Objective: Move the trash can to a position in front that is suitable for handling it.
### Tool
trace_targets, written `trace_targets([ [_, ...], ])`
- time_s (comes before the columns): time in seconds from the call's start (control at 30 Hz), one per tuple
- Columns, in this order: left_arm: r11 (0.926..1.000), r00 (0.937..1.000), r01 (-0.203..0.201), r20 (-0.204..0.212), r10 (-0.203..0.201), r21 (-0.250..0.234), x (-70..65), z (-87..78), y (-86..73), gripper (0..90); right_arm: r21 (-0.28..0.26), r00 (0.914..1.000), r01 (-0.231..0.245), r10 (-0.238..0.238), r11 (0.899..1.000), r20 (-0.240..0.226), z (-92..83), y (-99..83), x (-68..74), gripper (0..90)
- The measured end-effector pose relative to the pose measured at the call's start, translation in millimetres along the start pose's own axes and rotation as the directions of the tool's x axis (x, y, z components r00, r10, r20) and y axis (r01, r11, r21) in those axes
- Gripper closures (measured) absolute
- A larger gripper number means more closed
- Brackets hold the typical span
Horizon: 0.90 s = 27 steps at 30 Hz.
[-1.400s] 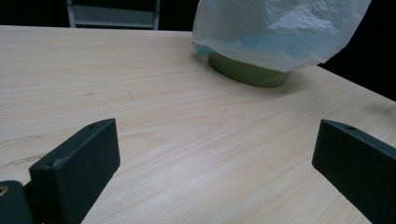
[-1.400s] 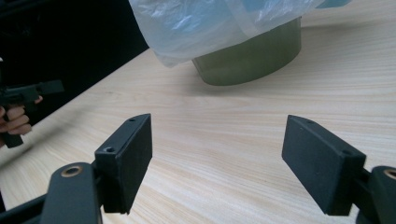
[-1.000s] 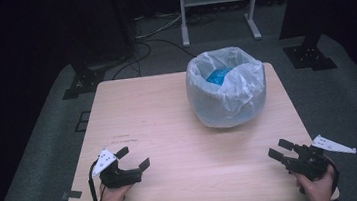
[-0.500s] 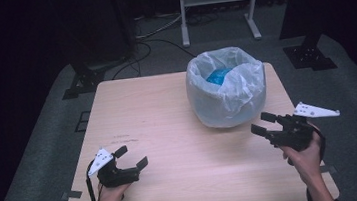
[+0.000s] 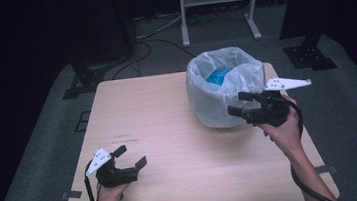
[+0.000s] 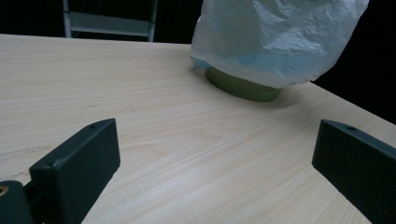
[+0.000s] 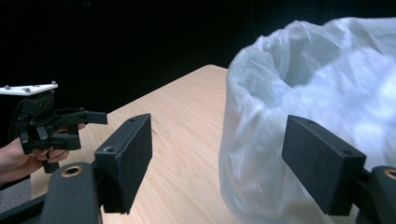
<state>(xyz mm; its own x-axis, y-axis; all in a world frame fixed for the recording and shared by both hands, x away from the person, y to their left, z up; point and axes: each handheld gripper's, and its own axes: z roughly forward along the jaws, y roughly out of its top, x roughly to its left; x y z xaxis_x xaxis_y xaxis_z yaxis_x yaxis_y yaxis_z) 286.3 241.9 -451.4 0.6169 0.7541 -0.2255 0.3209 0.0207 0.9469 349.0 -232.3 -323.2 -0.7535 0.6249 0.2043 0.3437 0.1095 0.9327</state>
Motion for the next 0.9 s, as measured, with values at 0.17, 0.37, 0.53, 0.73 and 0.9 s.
trace_targets([
  [0.17,1.0000,1.0000,-0.004,0.001,0.004,-0.002,0.2,0.1,0.3,0.0,0.047,0.9995,0.030,-0.030,0.998,-0.007,24.5,12.7,1.2,23.3],
  [0.37,1.0000,1.0000,-0.003,0.000,0.003,-0.005,1.9,-0.6,0.6,0.0,0.093,0.9994,0.031,-0.029,0.995,-0.019,49.0,25.4,-2.7,23.4],
  [0.53,0.9999,1.0000,0.007,-0.003,-0.007,-0.015,3.1,-1.2,1.0,0.0,0.135,0.9996,0.026,-0.024,0.990,-0.017,62.3,30.0,-7.5,28.1],
  [0.73,0.9998,0.9999,0.009,-0.006,-0.009,-0.016,4.9,-2.2,1.4,0.0,0.175,0.9993,0.024,-0.029,0.984,0.023,69.8,29.8,-13.0,35.3],
  [0.9,0.9998,0.9999,0.012,-0.008,-0.012,-0.017,5.2,-2.0,1.4,0.0,0.215,0.9979,0.030,-0.042,0.976,0.050,75.6,28.3,-12.3,45.5],
])
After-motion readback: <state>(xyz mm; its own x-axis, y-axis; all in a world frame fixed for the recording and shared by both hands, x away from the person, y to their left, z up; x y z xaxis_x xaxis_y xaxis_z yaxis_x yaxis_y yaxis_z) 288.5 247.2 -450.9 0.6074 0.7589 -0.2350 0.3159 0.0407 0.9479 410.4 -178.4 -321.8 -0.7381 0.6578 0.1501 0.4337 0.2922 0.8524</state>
